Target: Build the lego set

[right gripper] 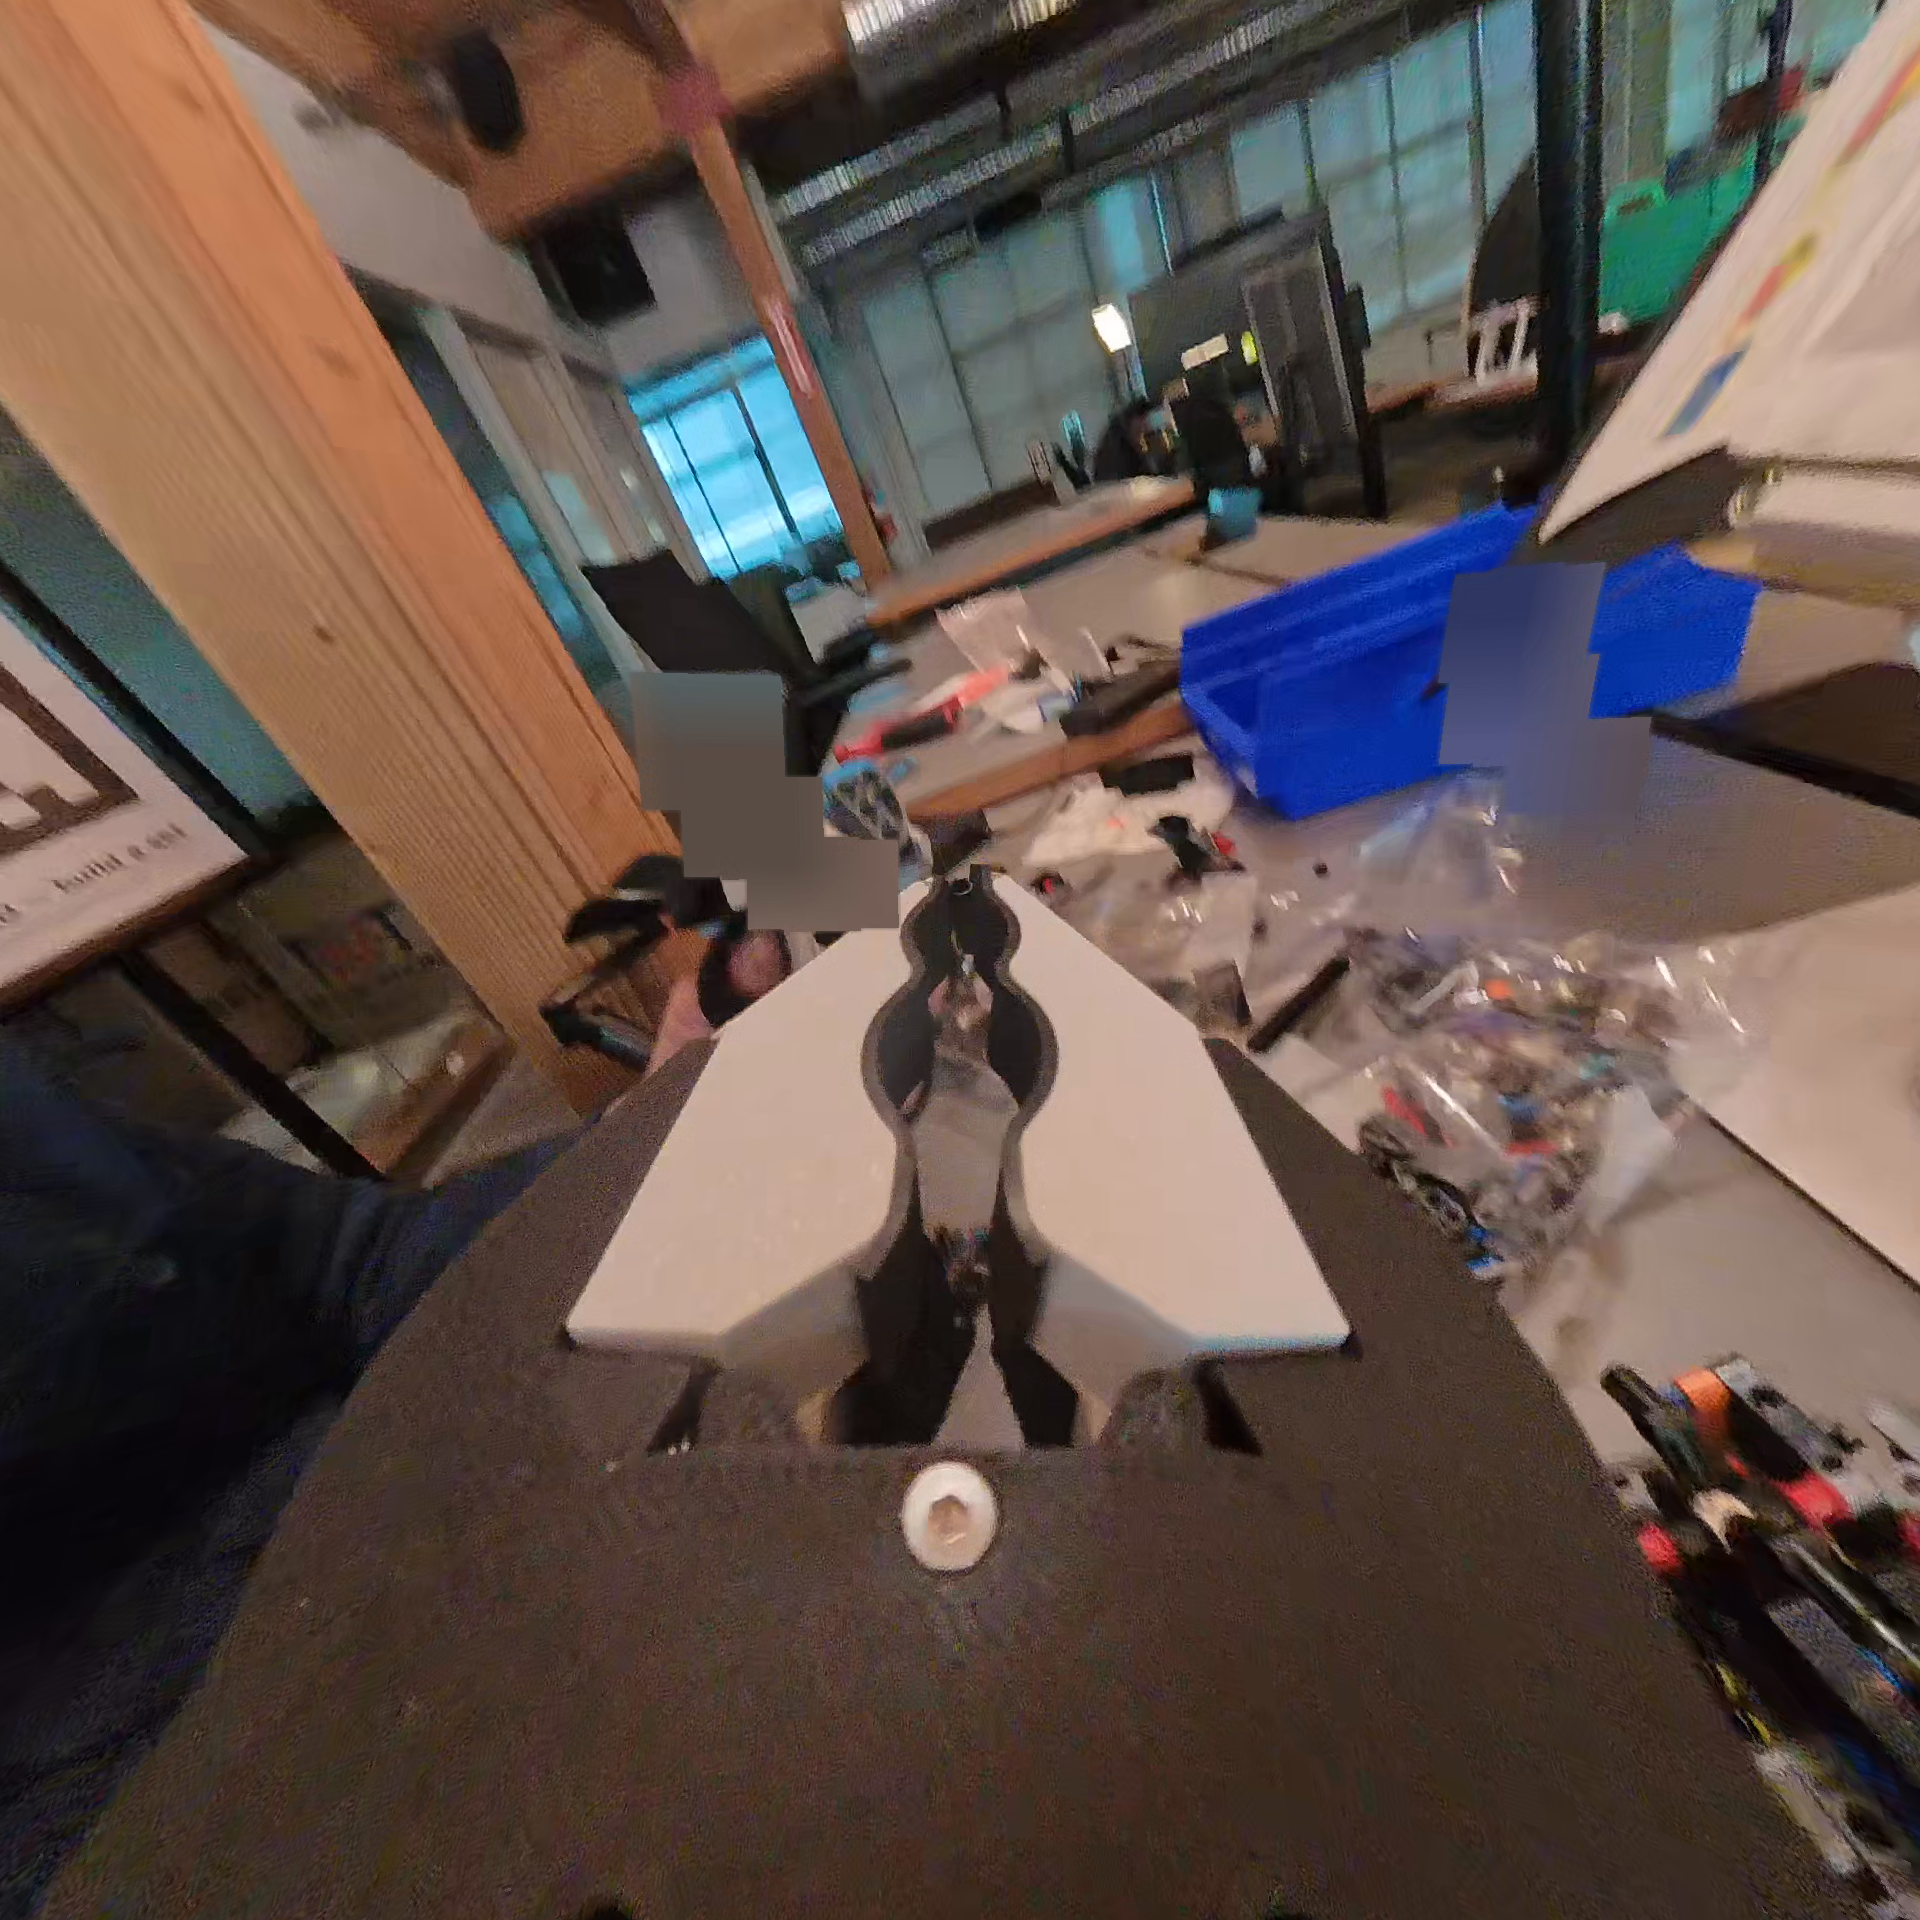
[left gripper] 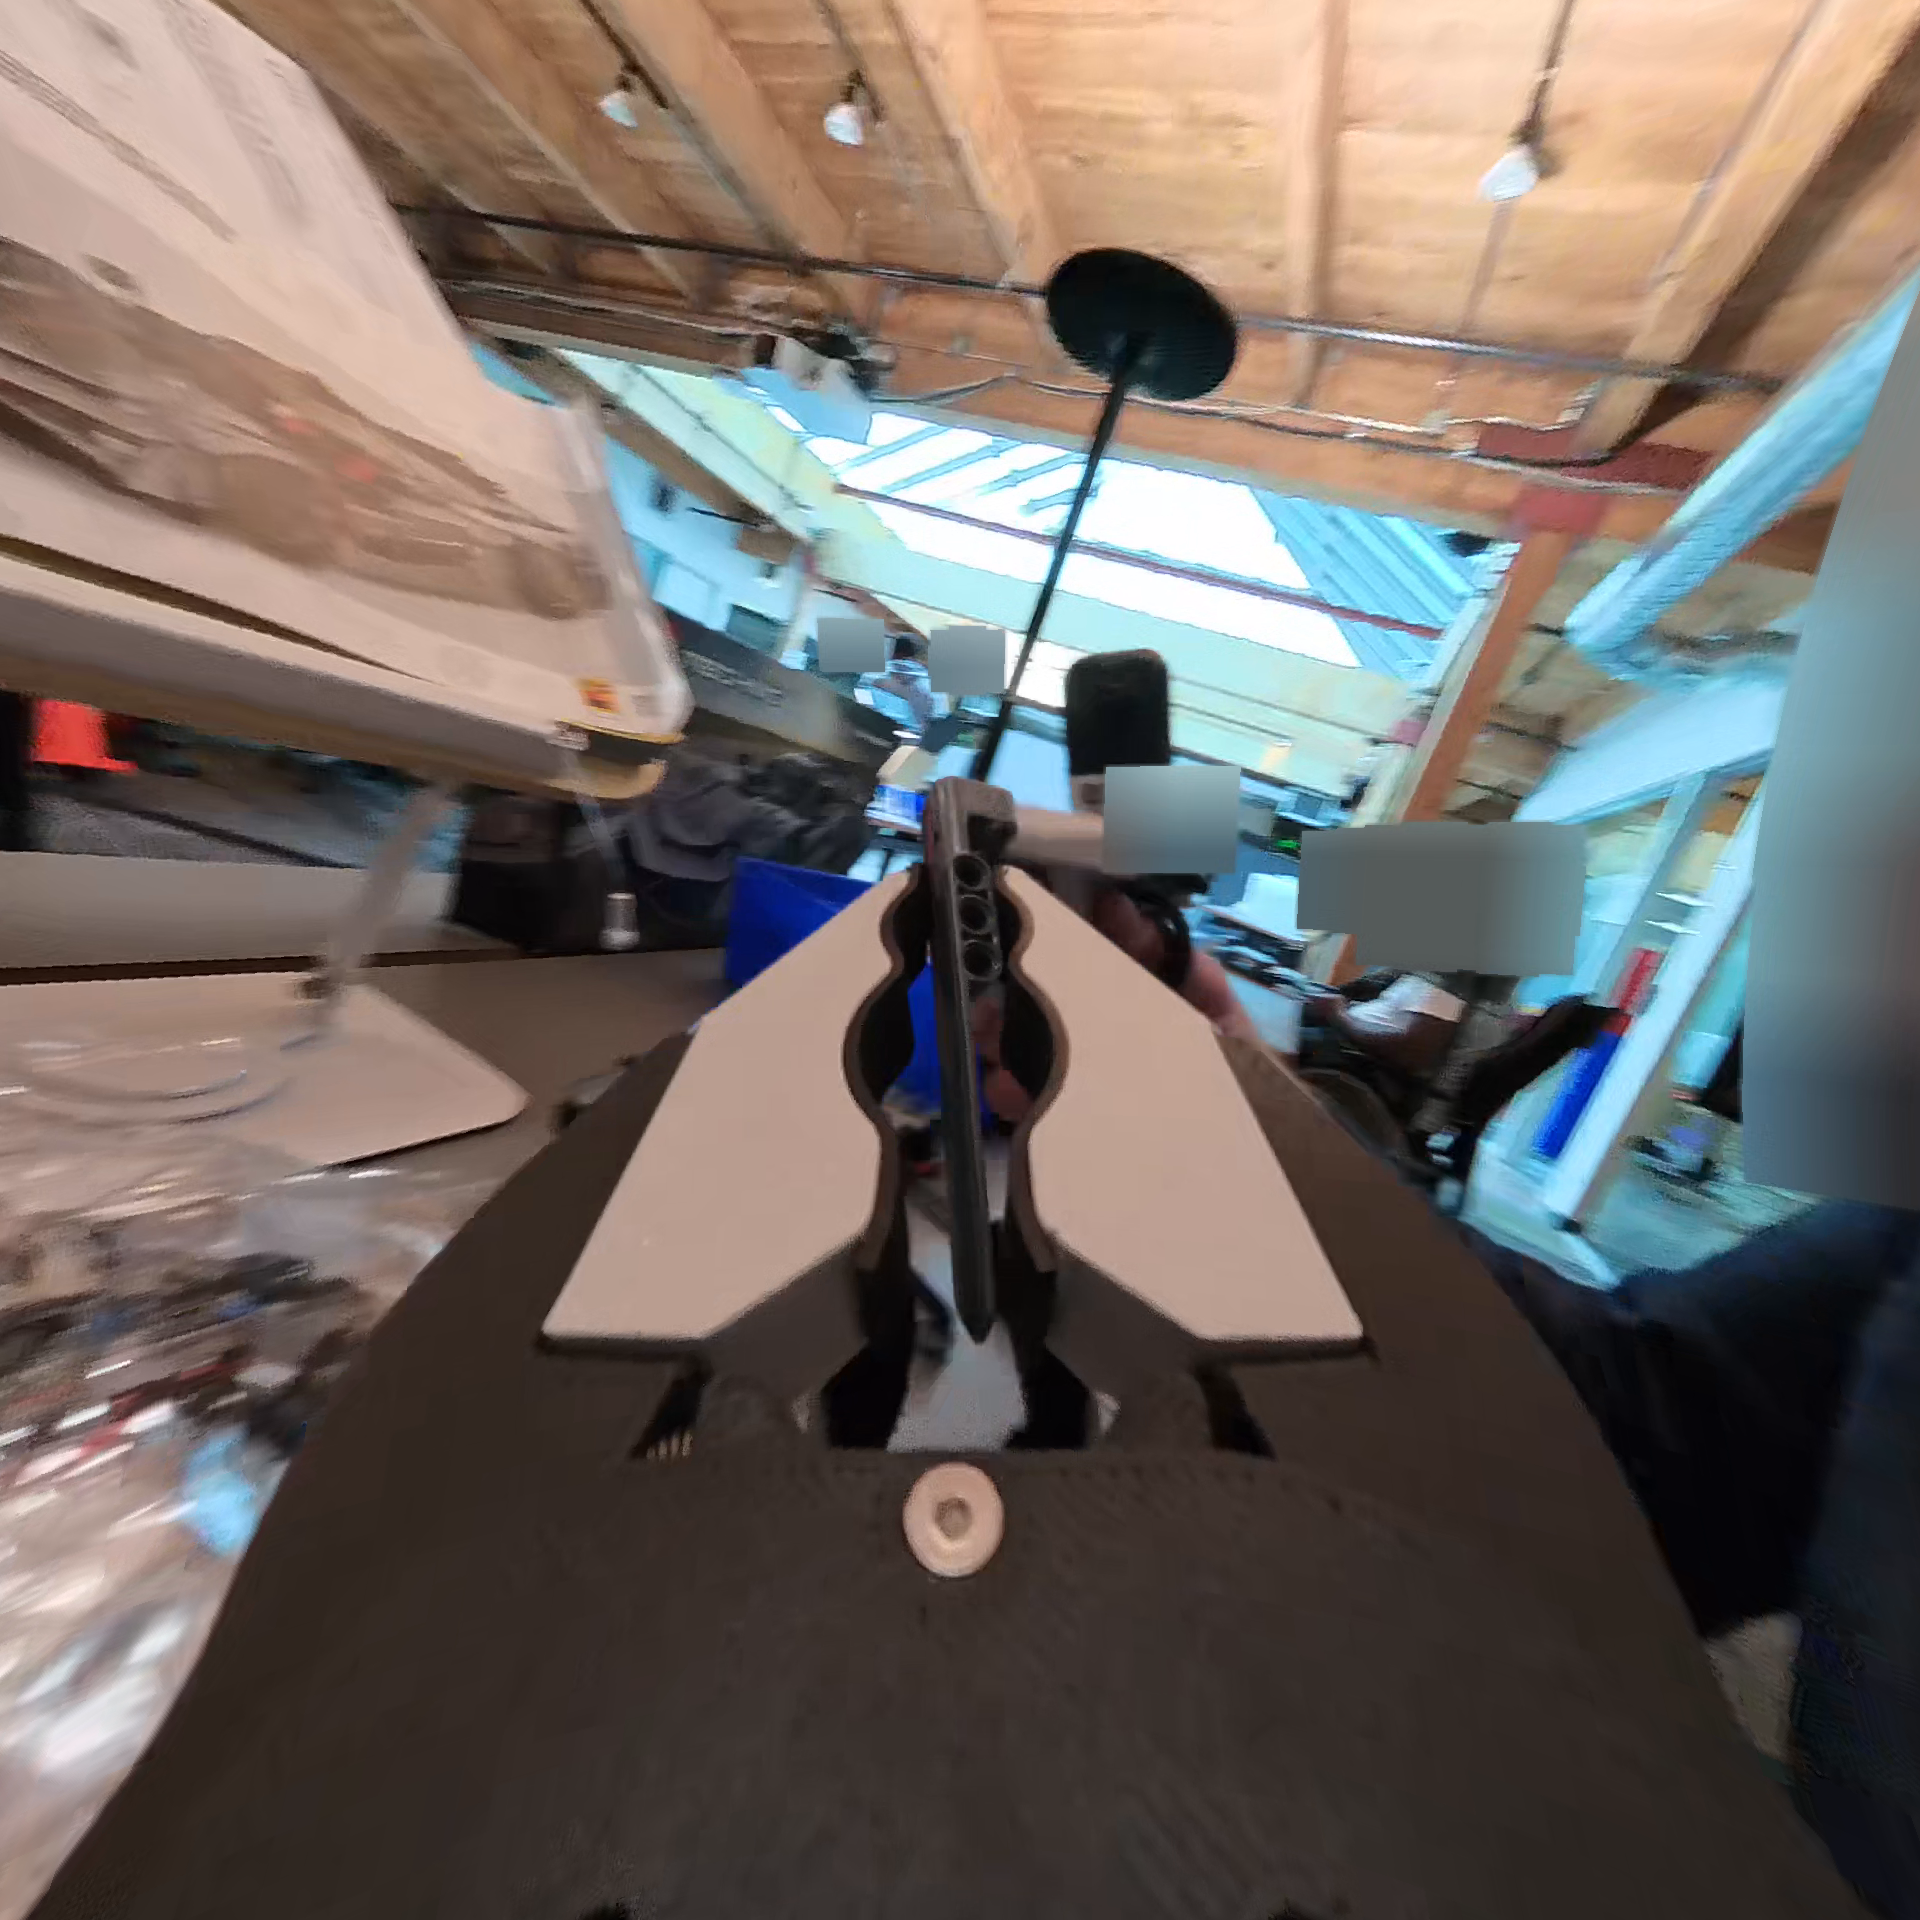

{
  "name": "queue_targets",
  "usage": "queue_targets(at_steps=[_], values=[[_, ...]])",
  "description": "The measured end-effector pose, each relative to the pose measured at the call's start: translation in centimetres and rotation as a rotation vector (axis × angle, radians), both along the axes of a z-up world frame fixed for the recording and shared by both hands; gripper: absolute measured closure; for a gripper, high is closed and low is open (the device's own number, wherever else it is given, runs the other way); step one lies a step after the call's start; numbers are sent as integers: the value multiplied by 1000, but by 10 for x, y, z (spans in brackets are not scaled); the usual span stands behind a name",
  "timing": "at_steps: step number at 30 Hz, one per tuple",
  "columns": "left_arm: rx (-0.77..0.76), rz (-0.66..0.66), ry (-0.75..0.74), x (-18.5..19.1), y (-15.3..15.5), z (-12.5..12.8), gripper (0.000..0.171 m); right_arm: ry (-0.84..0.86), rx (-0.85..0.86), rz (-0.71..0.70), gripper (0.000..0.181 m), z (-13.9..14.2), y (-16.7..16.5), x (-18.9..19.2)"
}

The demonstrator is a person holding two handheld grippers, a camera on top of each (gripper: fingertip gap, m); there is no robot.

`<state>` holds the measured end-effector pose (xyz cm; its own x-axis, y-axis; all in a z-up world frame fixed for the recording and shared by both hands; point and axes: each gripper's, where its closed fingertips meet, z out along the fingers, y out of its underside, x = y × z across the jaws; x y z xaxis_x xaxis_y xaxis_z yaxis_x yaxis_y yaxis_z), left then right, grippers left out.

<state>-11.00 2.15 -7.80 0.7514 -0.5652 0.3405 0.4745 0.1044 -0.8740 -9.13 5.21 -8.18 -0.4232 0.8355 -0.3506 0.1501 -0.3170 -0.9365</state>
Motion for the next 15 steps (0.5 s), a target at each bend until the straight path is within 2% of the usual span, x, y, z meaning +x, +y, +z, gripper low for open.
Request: queue_targets(at_steps=[2, 5, 8, 11, 12, 13, 15], values=[[2, 96, 64, -18, -6, 2, 164, -158, 79, 32, 179, -33, -6, -9], [-7, 160, 143, -31, -12, 0, 164, -466, 252, 94, 179, -102, -14, -19], [-4, 160, 65, -43, -15, 1, 164, -615, 356, 73, 179, -144, -9, -41], [-15, 113, -4, -45, -13, -2, 164, -591, 405, -87, 175, -145, 14, -71], [-21, 110, -8, -45, -13, -3, 164, -567, 448, -146, 160, -139, 24, -77], [-26, 107, -10, -44, -12, -4, 164, -543, 494, -193, 160, -134, 33, -80], [-46, 99, -7, -43, -10, -7, 164, -567, 499, -202, 163, -137, 41, -77]])
